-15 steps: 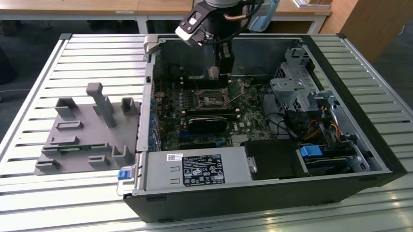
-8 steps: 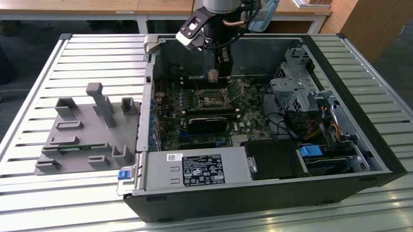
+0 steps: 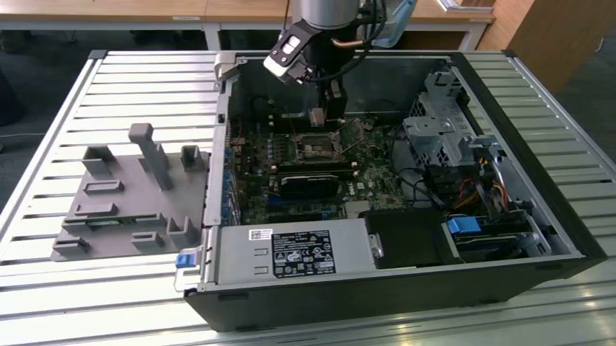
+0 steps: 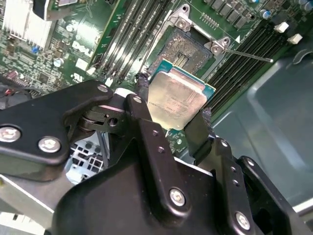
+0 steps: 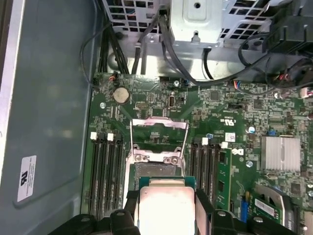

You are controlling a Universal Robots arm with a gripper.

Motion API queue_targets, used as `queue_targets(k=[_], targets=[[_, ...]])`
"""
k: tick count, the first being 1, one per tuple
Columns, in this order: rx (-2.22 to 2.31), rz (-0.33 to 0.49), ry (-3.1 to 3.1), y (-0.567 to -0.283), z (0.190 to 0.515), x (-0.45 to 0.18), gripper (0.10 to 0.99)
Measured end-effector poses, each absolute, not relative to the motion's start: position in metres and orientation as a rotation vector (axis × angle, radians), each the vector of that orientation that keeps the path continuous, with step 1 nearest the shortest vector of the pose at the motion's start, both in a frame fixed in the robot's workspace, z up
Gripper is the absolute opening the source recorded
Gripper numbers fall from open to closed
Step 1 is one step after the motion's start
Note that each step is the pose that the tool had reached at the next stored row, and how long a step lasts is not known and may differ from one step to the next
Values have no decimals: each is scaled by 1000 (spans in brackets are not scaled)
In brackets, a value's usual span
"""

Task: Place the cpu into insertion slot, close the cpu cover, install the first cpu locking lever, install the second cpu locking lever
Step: 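Place the cpu into insertion slot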

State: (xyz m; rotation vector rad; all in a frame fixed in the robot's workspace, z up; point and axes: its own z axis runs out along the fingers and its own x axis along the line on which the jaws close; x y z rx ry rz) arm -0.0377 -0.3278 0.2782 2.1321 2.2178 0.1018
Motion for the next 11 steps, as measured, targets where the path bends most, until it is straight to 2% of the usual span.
queue_targets(k=[11], targets=[[2148,100,2200,-324,258,-38,541]])
